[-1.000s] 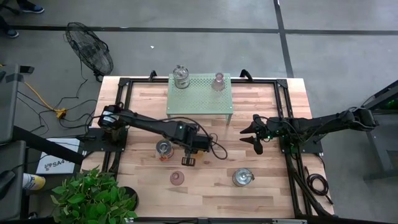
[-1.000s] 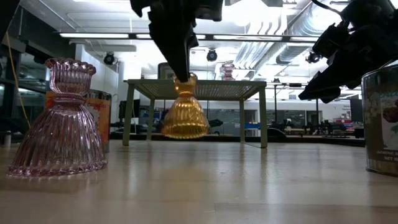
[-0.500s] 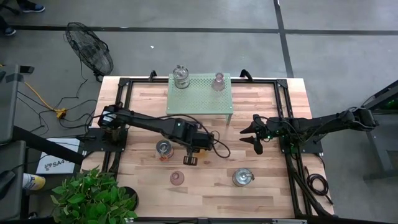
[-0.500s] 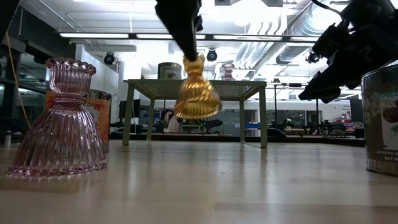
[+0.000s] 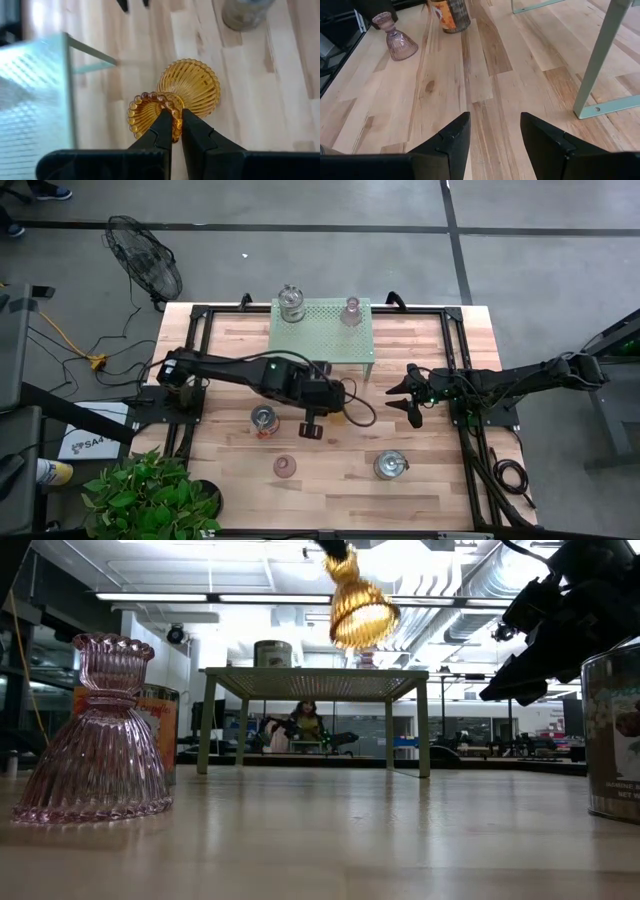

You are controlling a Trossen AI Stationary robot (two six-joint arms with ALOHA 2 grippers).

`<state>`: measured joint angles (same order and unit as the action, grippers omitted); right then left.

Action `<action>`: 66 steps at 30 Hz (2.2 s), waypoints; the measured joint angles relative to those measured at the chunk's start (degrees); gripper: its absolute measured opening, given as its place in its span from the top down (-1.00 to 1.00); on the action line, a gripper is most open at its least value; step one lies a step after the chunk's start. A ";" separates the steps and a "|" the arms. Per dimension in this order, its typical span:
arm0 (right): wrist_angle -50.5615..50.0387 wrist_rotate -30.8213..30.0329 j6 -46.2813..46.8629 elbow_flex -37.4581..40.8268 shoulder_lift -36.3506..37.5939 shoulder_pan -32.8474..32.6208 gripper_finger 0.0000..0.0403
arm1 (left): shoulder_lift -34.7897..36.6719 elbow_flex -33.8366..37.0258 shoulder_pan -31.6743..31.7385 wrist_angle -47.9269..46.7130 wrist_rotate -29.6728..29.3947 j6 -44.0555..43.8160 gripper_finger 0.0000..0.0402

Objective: Pick & Place candle stick holders
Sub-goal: Put the yellow glass candle holder on the shelf

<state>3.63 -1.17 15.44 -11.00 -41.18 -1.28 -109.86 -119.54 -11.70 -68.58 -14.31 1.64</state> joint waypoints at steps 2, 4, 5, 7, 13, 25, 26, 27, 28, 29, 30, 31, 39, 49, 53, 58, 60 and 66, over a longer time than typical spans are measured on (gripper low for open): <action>0.01 -0.02 0.00 0.00 -0.01 -0.01 0.17 | 0.07 -1.85 0.07 -0.30 -1.52 1.05 0.94; 0.01 -0.02 0.00 0.00 -0.01 -0.01 0.17 | 0.07 -3.52 0.27 -1.07 -2.99 2.25 0.94; 0.01 -0.04 0.00 0.00 0.00 -0.02 0.17 | 0.08 -4.41 0.48 -1.19 -3.70 3.01 0.94; 0.03 -0.07 0.00 0.00 -0.01 -0.02 0.17 | 0.09 -5.83 0.90 -0.84 -4.90 4.56 0.94; 0.26 -0.20 0.04 0.00 0.00 0.00 0.17 | 0.13 -7.42 4.48 -0.87 -6.47 7.79 0.94; 0.58 -0.22 -0.44 -0.01 0.01 0.00 0.17 | 0.11 -7.42 12.57 0.39 -7.21 11.52 0.94; 0.56 -0.38 -0.44 0.00 -0.01 0.00 0.17 | 0.11 -7.42 13.37 0.48 -7.24 11.89 0.94; 0.56 -0.49 -0.44 -0.02 -0.01 0.00 0.17 | 0.10 -7.40 14.14 0.56 -7.30 12.23 0.94; 0.55 -0.57 -0.44 -0.02 -0.01 0.00 0.17 | -0.09 -7.33 14.88 1.13 -7.35 12.80 0.94; 0.55 -0.59 -0.44 -0.02 -0.01 0.00 0.17 | -0.42 -7.35 15.57 1.98 -7.50 13.21 0.94; 0.55 -0.59 -0.46 -0.01 0.00 0.00 0.17 | -0.61 -7.33 16.27 2.35 -7.68 13.42 0.94; 0.53 -0.59 -0.44 -0.01 -0.01 0.00 0.17 | -0.77 -7.29 16.98 1.94 -7.77 13.54 0.94; 0.33 -0.59 -0.77 0.00 -0.01 0.00 0.17 | -2.90 -7.24 20.77 1.11 -7.99 13.58 0.94; 0.01 -0.59 -0.94 -0.02 -0.09 0.01 0.17 | -3.56 -7.25 22.33 -1.66 -10.51 13.58 0.94; 0.05 -0.59 -0.94 -0.02 -0.10 0.02 0.17 | -3.56 -7.26 23.38 -2.19 -10.49 12.99 0.94; 0.23 -1.01 -1.34 -0.01 -0.10 0.00 0.17 | -3.56 -7.26 24.02 -2.36 -10.36 12.05 0.94; 0.27 -2.12 -1.36 -0.02 -0.10 0.02 0.17 | -3.56 -7.26 24.45 -2.54 -10.02 12.05 0.94; 0.49 -2.49 -1.40 -0.02 -0.10 0.02 0.17 | -3.56 -7.26 25.40 -1.34 -9.76 11.53 0.94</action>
<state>4.12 -3.66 14.04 -11.03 -41.28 -1.26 -113.43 -126.80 13.69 -69.91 -24.07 13.17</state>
